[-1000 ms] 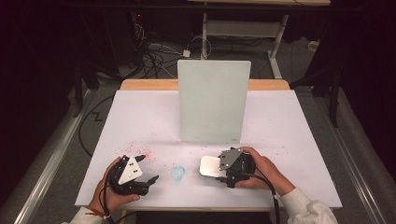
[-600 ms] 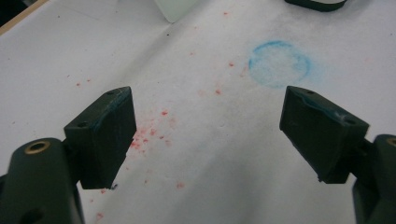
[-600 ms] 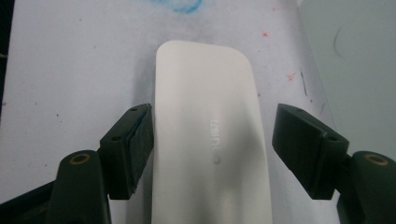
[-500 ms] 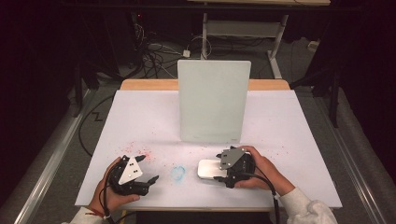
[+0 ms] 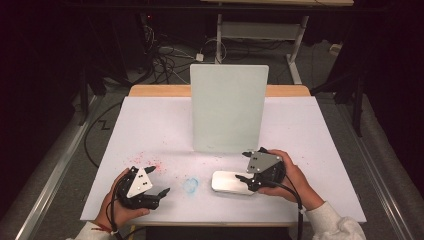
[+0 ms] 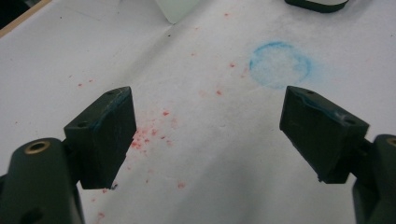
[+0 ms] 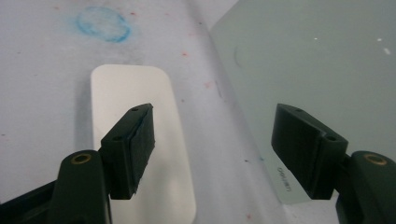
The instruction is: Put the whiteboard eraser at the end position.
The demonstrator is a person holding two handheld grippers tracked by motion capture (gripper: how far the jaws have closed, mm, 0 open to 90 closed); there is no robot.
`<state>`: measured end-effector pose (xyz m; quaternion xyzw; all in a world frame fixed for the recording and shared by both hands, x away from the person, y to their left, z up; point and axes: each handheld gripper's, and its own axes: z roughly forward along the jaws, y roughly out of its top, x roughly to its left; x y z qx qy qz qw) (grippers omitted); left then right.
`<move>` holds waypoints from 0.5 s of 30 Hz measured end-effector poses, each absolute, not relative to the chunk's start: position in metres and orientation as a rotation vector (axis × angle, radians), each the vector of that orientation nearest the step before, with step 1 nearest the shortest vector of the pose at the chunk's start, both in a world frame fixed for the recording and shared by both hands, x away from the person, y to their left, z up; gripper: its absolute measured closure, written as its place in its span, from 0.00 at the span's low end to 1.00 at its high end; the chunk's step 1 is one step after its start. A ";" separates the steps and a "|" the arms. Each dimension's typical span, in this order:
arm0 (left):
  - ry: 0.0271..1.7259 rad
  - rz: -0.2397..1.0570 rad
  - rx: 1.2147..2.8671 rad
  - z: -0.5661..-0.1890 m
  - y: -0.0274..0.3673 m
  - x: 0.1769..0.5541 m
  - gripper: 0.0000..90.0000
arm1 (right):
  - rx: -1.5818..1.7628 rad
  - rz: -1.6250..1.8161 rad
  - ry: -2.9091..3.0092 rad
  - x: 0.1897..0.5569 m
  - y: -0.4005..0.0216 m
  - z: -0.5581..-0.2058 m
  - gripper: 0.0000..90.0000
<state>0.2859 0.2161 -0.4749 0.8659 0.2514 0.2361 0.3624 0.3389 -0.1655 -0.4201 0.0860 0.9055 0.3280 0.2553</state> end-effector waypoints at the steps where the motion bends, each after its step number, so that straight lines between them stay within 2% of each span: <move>1: 0.649 0.608 2.229 -0.475 0.216 0.286 0.20 | 0.248 0.893 2.447 0.339 -0.167 -0.419 0.34; 15: 0.650 0.612 2.225 -0.475 0.216 0.287 0.20 | 0.395 0.876 2.258 0.336 -0.202 -0.413 0.30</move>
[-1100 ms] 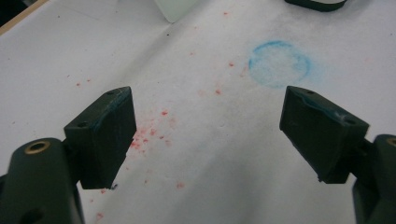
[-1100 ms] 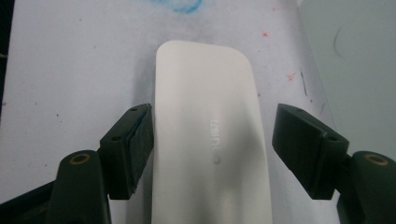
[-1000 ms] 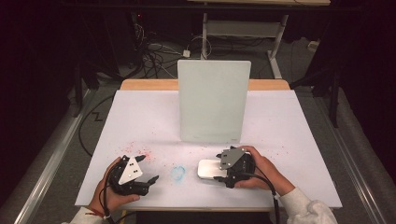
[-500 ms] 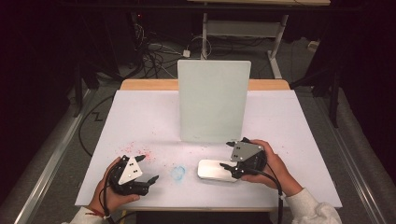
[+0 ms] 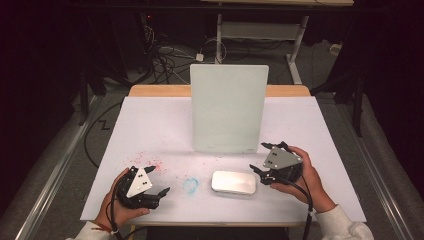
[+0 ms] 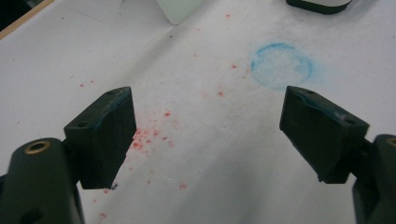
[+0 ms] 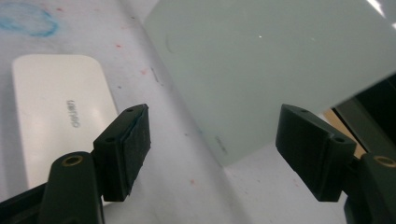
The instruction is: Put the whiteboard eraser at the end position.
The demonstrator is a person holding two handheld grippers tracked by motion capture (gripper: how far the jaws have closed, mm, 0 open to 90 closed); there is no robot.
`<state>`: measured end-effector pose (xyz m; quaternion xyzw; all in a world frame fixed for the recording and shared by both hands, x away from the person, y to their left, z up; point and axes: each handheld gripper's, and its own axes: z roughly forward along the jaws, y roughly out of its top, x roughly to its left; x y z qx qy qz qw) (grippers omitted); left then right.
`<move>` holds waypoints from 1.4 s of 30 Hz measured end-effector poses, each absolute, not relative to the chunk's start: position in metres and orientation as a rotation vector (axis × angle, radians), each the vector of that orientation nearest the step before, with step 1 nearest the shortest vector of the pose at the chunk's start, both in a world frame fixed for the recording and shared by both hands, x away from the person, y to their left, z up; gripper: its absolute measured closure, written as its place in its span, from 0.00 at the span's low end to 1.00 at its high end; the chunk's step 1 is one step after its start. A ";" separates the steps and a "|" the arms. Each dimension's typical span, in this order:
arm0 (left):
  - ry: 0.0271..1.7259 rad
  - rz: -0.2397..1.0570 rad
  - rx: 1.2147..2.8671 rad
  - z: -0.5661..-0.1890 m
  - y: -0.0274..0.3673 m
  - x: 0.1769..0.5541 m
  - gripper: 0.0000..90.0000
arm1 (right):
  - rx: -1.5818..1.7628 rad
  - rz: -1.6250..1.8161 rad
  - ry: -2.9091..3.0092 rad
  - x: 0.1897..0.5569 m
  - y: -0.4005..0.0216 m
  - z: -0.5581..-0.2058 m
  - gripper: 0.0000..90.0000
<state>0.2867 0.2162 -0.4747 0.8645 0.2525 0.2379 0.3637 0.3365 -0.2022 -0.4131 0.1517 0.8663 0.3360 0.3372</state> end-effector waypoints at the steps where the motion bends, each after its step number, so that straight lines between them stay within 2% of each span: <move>1: 0.650 0.612 2.225 -0.475 0.216 0.287 0.20 | 0.409 0.870 2.251 0.337 -0.205 -0.413 0.29; 10: 0.655 0.627 2.229 -0.475 0.216 0.289 0.20 | 0.589 0.878 2.154 0.335 -0.243 -0.426 0.24; 19: 0.653 0.642 2.221 -0.473 0.217 0.289 0.20 | 0.734 0.982 2.099 0.322 -0.274 -0.445 0.23; 28: 0.648 0.651 2.219 -0.472 0.215 0.286 0.20 | 0.707 0.974 2.070 0.310 -0.272 -0.450 0.24; 42: 0.646 0.646 2.219 -0.472 0.216 0.287 0.20 | 0.715 0.956 2.066 0.310 -0.270 -0.450 0.24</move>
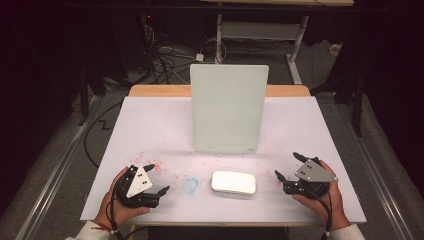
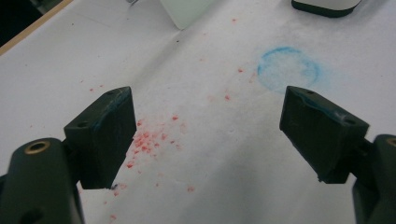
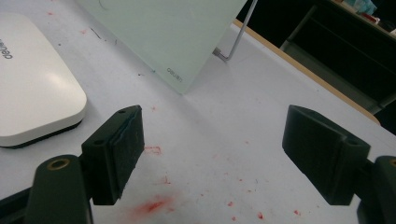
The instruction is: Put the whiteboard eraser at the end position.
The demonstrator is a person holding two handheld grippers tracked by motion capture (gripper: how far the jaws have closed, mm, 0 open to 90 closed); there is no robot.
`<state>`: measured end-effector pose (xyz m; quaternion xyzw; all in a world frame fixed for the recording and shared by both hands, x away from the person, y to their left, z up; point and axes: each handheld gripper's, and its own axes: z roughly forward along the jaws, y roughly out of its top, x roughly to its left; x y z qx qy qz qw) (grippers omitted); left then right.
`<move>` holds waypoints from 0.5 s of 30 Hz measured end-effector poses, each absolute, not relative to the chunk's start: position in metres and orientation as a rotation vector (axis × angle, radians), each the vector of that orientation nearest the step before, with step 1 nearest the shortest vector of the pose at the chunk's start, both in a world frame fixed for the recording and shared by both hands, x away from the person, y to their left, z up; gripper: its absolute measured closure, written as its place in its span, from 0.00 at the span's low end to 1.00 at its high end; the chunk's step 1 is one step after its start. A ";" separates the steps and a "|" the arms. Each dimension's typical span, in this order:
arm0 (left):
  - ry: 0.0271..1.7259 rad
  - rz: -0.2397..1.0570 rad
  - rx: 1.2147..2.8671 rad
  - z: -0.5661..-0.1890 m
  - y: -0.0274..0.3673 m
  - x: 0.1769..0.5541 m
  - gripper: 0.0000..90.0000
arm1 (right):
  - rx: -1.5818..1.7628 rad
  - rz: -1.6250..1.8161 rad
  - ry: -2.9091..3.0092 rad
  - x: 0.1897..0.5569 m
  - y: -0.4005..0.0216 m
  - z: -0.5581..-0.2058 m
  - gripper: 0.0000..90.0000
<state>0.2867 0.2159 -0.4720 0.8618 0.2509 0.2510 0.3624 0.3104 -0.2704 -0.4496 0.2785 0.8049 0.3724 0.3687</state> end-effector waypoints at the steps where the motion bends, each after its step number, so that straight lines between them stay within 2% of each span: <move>1: 0.646 0.646 2.220 -0.472 0.216 0.287 0.20 | 0.715 0.955 2.063 0.310 -0.270 -0.449 0.24; 15: 0.652 0.640 2.218 -0.472 0.216 0.288 0.20 | 0.712 0.937 2.066 0.312 -0.271 -0.450 0.24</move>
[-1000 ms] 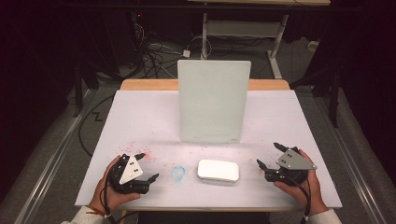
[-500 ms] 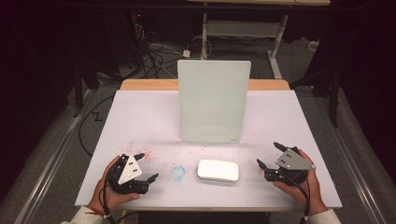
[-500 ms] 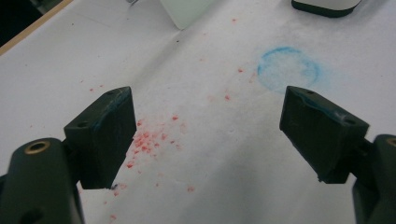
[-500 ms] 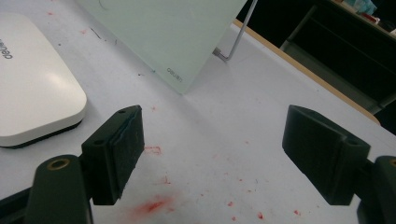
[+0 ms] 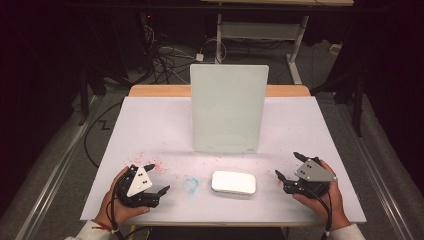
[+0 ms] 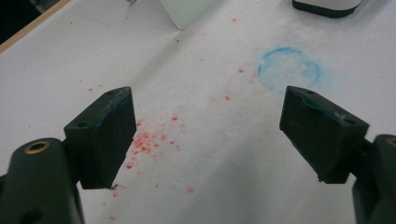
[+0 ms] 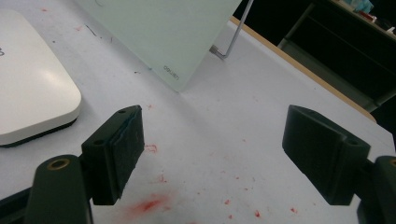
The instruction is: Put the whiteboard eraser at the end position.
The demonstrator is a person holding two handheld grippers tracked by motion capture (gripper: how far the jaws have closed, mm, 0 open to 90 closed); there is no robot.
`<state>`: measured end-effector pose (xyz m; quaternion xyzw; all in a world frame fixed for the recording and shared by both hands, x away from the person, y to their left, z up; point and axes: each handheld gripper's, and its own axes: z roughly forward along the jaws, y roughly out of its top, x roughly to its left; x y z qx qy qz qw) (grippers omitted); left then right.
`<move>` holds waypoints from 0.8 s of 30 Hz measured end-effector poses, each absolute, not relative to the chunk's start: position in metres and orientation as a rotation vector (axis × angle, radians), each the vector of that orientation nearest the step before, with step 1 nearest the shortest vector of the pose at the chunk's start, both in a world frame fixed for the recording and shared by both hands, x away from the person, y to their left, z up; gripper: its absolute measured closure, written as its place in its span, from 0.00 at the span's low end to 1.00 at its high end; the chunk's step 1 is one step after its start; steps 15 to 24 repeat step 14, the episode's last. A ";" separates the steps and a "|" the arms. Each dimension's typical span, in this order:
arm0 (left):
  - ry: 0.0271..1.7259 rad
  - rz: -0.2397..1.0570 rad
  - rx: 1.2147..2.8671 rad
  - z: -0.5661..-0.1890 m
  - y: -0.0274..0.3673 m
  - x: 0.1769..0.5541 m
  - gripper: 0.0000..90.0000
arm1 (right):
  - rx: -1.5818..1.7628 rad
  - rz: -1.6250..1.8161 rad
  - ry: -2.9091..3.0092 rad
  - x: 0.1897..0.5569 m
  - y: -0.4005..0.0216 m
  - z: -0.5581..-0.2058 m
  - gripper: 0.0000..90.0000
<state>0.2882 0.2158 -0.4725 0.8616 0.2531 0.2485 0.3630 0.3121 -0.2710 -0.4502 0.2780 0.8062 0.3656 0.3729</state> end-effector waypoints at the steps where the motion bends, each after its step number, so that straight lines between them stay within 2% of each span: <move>1: 0.652 0.640 2.219 -0.472 0.216 0.288 0.20 | 0.713 0.936 2.066 0.312 -0.271 -0.450 0.24; 24: 0.660 0.634 2.214 -0.472 0.214 0.293 0.20 | 0.721 0.926 2.062 0.312 -0.273 -0.451 0.24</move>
